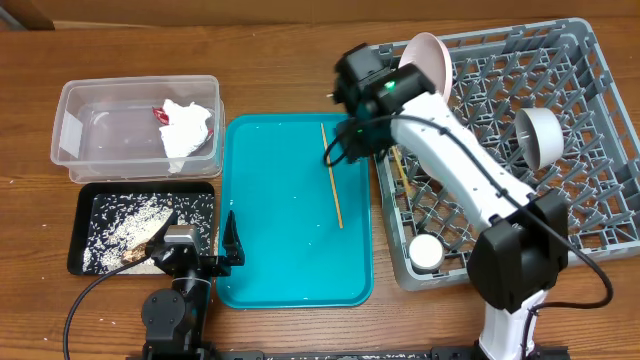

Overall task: Sort waste into correct bins and load items into the dishwasher
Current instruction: 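Pick one chopstick with the right gripper and drop it in rack, then pick the second chopstick with the right gripper and drop it in rack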

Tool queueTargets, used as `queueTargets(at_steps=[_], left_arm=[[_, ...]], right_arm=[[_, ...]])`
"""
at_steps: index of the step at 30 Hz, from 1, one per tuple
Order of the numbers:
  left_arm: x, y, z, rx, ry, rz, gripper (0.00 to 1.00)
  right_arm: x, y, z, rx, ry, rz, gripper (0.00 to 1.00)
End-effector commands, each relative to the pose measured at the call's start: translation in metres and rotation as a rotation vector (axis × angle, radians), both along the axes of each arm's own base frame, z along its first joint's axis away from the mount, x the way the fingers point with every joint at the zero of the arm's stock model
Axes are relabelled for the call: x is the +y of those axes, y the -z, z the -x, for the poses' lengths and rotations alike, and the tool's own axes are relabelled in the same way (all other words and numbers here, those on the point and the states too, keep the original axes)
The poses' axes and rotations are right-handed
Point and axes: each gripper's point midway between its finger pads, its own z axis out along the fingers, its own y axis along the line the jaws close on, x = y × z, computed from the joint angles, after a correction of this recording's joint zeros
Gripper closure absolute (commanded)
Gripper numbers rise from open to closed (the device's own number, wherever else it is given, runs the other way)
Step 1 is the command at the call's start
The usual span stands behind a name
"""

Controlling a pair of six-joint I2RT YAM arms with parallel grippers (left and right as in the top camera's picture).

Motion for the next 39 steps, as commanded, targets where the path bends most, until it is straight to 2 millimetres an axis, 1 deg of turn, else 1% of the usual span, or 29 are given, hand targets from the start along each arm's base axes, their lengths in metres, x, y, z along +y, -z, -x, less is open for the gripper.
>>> queueTargets(at_steps=[1, 3, 6, 9, 10, 11, 13, 14, 15, 18, 19, 20, 21, 23, 25, 26, 27, 28, 29, 30, 31, 32, 34, 36, 38, 39], left_arm=[[0.0, 0.0, 0.0, -0.008, 0.0, 0.01, 0.0], [0.0, 0.0, 0.0, -0.008, 0.0, 0.01, 0.0], [0.0, 0.0, 0.0, -0.008, 0.0, 0.01, 0.0], [0.0, 0.0, 0.0, -0.008, 0.0, 0.01, 0.0], [0.0, 0.0, 0.0, -0.008, 0.0, 0.01, 0.0], [0.0, 0.0, 0.0, -0.008, 0.0, 0.01, 0.0], [0.0, 0.0, 0.0, -0.008, 0.0, 0.01, 0.0], [0.0, 0.0, 0.0, -0.008, 0.0, 0.01, 0.0], [0.0, 0.0, 0.0, -0.008, 0.0, 0.01, 0.0], [0.0, 0.0, 0.0, -0.008, 0.0, 0.01, 0.0], [0.0, 0.0, 0.0, -0.008, 0.0, 0.01, 0.0], [0.0, 0.0, 0.0, -0.008, 0.0, 0.01, 0.0], [0.0, 0.0, 0.0, -0.008, 0.0, 0.01, 0.0], [0.0, 0.0, 0.0, -0.008, 0.0, 0.01, 0.0], [0.0, 0.0, 0.0, -0.008, 0.0, 0.01, 0.0], [0.0, 0.0, 0.0, -0.008, 0.0, 0.01, 0.0], [0.0, 0.0, 0.0, -0.008, 0.0, 0.01, 0.0], [0.0, 0.0, 0.0, -0.008, 0.0, 0.01, 0.0], [0.0, 0.0, 0.0, -0.008, 0.0, 0.01, 0.0], [0.0, 0.0, 0.0, -0.008, 0.0, 0.01, 0.0], [0.0, 0.0, 0.0, -0.008, 0.0, 0.01, 0.0], [0.0, 0.0, 0.0, -0.008, 0.0, 0.01, 0.0], [0.0, 0.0, 0.0, -0.008, 0.0, 0.01, 0.0], [0.0, 0.0, 0.0, -0.008, 0.0, 0.01, 0.0], [0.0, 0.0, 0.0, -0.008, 0.0, 0.01, 0.0], [0.0, 0.0, 0.0, -0.008, 0.0, 0.01, 0.0]], right_arm=[[0.031, 0.003, 0.008, 0.023, -0.003, -0.082, 0.48], [0.04, 0.019, 0.004, 0.025, 0.011, -0.084, 0.48], [0.045, 0.043, -0.002, 0.045, 0.059, -0.085, 0.53], [0.044, 0.069, -0.005, 0.075, 0.09, -0.069, 0.55], [0.043, 0.075, -0.006, 0.082, 0.096, -0.065, 0.55], [0.041, 0.085, -0.007, 0.097, 0.105, -0.055, 0.58], [0.039, 0.098, -0.007, 0.123, 0.127, -0.043, 0.61], [0.039, 0.106, -0.005, 0.143, 0.145, -0.035, 0.64], [0.037, 0.114, -0.002, 0.164, 0.152, -0.024, 0.72], [0.031, 0.131, 0.007, 0.219, 0.165, 0.016, 0.86], [0.029, 0.136, 0.011, 0.24, 0.179, 0.029, 0.94], [0.028, 0.137, 0.015, 0.257, 0.182, 0.034, 0.96], [0.027, 0.138, 0.018, 0.271, 0.182, 0.04, 0.96], [0.028, 0.131, 0.02, 0.282, 0.18, 0.029, 0.96], [0.03, 0.117, 0.016, 0.268, 0.181, 0.014, 0.96], [0.031, 0.107, 0.012, 0.25, 0.18, 0.0, 0.96], [0.033, 0.087, 0.004, 0.211, 0.174, -0.028, 0.96], [0.033, 0.078, 0.001, 0.19, 0.173, -0.042, 0.96], [0.035, 0.039, -0.012, 0.096, 0.129, -0.095, 0.96], [0.033, 0.02, -0.019, 0.043, 0.112, -0.11, 0.96], [0.028, -0.002, -0.028, -0.024, 0.101, -0.117, 0.96], [0.021, -0.02, -0.035, -0.085, 0.098, -0.113, 0.96], [0.0, -0.049, -0.049, -0.199, 0.11, -0.078, 0.96], [-0.02, -0.062, -0.058, -0.255, 0.147, -0.04, 0.96], [-0.036, -0.061, -0.062, -0.247, 0.171, -0.025, 0.96], [-0.044, -0.054, -0.063, -0.228, 0.185, -0.011, 0.96]])
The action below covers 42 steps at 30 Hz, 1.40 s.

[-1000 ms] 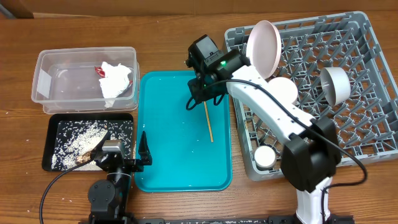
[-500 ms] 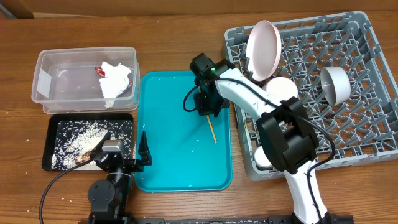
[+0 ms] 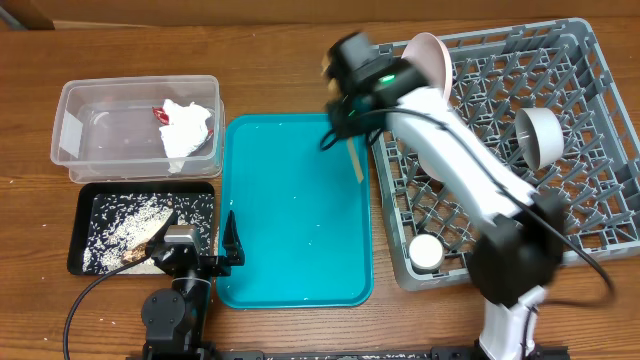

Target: Sort waste into correct bins and load items into the dishwasher

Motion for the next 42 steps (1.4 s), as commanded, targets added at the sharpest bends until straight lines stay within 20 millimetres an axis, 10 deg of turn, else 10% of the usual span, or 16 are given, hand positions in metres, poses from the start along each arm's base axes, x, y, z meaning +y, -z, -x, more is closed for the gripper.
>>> queueTargets(at_steps=[1, 7, 12, 18, 22, 25, 30, 42], left_arm=[[0.0, 0.0, 0.0, -0.008, 0.001, 0.01, 0.0], [0.0, 0.0, 0.0, -0.008, 0.001, 0.01, 0.0], [0.0, 0.0, 0.0, -0.008, 0.001, 0.01, 0.0], [0.0, 0.0, 0.0, -0.008, 0.001, 0.01, 0.0], [0.0, 0.0, 0.0, -0.008, 0.001, 0.01, 0.0], [0.0, 0.0, 0.0, -0.008, 0.001, 0.01, 0.0], [0.0, 0.0, 0.0, -0.008, 0.001, 0.01, 0.0], [0.0, 0.0, 0.0, -0.008, 0.001, 0.01, 0.0]], right_arm=[[-0.042, -0.001, -0.012, -0.019, 0.054, 0.087, 0.96], [-0.07, 0.065, -0.003, 0.152, 0.077, 0.172, 0.96], [-0.078, 0.06, -0.006, 0.131, 0.085, 0.219, 0.93], [-0.075, -0.02, -0.006, -0.037, 0.093, 0.144, 0.51], [-0.06, -0.078, 0.02, -0.129, 0.041, 0.03, 0.41], [-0.036, -0.127, 0.054, -0.18, -0.053, -0.132, 0.0], [-0.008, -0.19, 0.113, -0.228, -0.224, -0.379, 0.0], [-0.144, -0.23, 0.193, -0.353, 0.116, -0.224, 0.0]])
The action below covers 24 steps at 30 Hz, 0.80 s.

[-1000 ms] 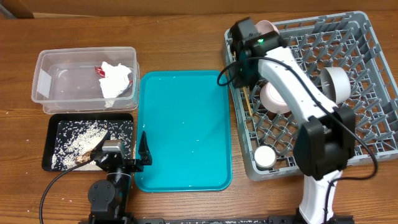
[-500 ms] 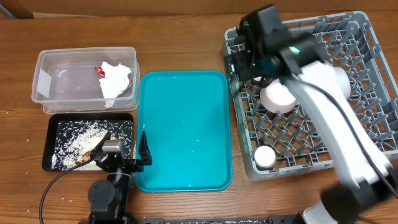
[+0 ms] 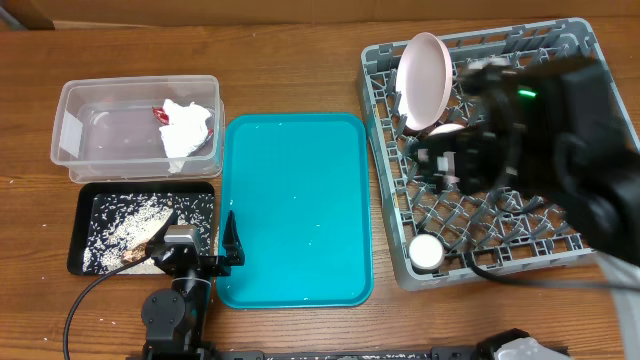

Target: Sort waste into correct bins and load items into the dishwasher

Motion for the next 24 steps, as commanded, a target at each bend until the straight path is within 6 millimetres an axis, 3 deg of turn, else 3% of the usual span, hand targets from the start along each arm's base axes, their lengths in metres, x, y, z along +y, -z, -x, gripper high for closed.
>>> queueTargets(at_steps=[1, 8, 12, 15, 17, 19, 24], left_arm=[[0.0, 0.0, 0.0, -0.008, 0.001, 0.01, 0.0], [0.0, 0.0, 0.0, -0.008, 0.001, 0.01, 0.0], [0.0, 0.0, 0.0, -0.008, 0.001, 0.01, 0.0], [0.0, 0.0, 0.0, -0.008, 0.001, 0.01, 0.0], [0.0, 0.0, 0.0, -0.008, 0.001, 0.01, 0.0], [0.0, 0.0, 0.0, -0.008, 0.001, 0.01, 0.0], [0.0, 0.0, 0.0, -0.008, 0.001, 0.01, 0.0]], right_arm=[[-0.034, -0.036, 0.03, -0.149, 0.099, -0.015, 0.0], [-0.064, -0.071, 0.05, -0.452, 0.158, 0.058, 0.0], [-0.075, -0.066, 0.054, -0.572, 0.197, 0.059, 0.0], [-0.082, -0.039, 0.053, -0.581, 0.232, 0.066, 0.0], [-0.086, -0.012, 0.053, -0.572, 0.248, 0.073, 0.0], [-0.088, 0.032, 0.05, -0.548, 0.258, 0.082, 0.0], [-0.087, 0.092, 0.037, -0.582, 0.265, 0.075, 0.0]])
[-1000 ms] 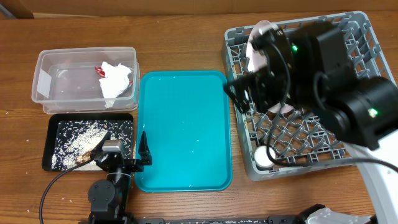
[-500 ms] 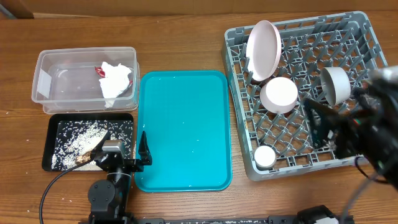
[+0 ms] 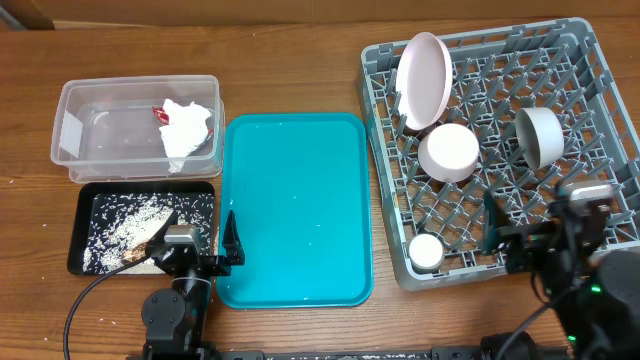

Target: Sort waste into correct bins and load items into the dishwasher

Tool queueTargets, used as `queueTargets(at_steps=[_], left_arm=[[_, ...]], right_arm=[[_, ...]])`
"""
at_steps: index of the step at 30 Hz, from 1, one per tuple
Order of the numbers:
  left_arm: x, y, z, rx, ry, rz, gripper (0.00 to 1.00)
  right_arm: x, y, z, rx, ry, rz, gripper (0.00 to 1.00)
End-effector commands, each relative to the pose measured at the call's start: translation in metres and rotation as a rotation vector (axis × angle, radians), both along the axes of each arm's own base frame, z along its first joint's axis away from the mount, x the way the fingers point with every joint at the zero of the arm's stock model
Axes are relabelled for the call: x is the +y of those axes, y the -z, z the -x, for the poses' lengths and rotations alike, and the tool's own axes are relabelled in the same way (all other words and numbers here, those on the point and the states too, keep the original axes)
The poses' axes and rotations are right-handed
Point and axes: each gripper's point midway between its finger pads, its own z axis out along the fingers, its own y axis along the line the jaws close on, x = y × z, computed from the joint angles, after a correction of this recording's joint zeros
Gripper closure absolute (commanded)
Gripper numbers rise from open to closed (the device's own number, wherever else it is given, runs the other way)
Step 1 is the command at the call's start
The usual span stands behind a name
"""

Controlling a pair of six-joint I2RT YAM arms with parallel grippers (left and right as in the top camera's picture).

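The teal tray (image 3: 295, 210) lies bare in the middle, with no chopstick on it. The grey dish rack (image 3: 478, 272) on the right holds a pink plate (image 3: 424, 75) on edge, a white bowl (image 3: 449, 152), a white cup on its side (image 3: 538, 135) and a small white cup (image 3: 427, 250). I cannot pick out a chopstick among the rack's bars. My right gripper (image 3: 560, 238) sits low at the rack's near right corner, open and holding nothing. My left gripper (image 3: 192, 248) rests at the tray's near left corner, open and holding nothing.
A clear plastic bin (image 3: 75, 150) at the left holds a white tissue (image 3: 185, 130) and a red wrapper (image 3: 162, 114). A black tray (image 3: 85, 255) with scattered rice and a brown scrap lies in front of it. Wooden table all around.
The right arm was stretched over the middle of the rack, blurred. It is now drawn back to the rack's near right corner. The white bowl and side-lying cup show again.
A wooden chopstick lay on the teal tray with my right gripper over its far end. Then the gripper held the chopstick lifted at the tray's right edge. Then the arm was over the rack and the tray bare. Now the arm is back near its base.
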Motion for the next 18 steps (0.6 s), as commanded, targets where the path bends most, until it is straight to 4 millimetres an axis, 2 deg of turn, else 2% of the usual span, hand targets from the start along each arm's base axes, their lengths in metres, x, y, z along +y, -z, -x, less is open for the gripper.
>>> queueTargets(at_steps=[1, 2, 3, 5, 11, 18], left_arm=[[0.0, 0.0, 0.0, -0.007, 0.001, 0.01, 0.0], [0.0, 0.0, 0.0, -0.007, 0.001, 0.01, 0.0], [0.0, 0.0, 0.0, -0.007, 0.001, 0.01, 0.0], [0.0, 0.0, 0.0, -0.007, 0.001, 0.01, 0.0], [0.0, 0.0, 0.0, -0.007, 0.001, 0.01, 0.0], [0.0, 0.0, 0.0, -0.007, 0.001, 0.01, 0.0]], right_arm=[[-0.002, 0.035, -0.006, -0.028, 0.012, 0.005, 0.0], [-0.002, 0.048, -0.009, -0.047, 0.012, 0.003, 0.0], [-0.001, 0.069, -0.015, -0.081, 0.012, -0.001, 0.0], [-0.001, 0.088, -0.019, -0.111, 0.013, -0.005, 0.0], [0.0, 0.123, -0.022, -0.186, 0.013, -0.015, 0.0], [0.0, 0.144, -0.026, -0.256, 0.014, -0.023, 0.0]])
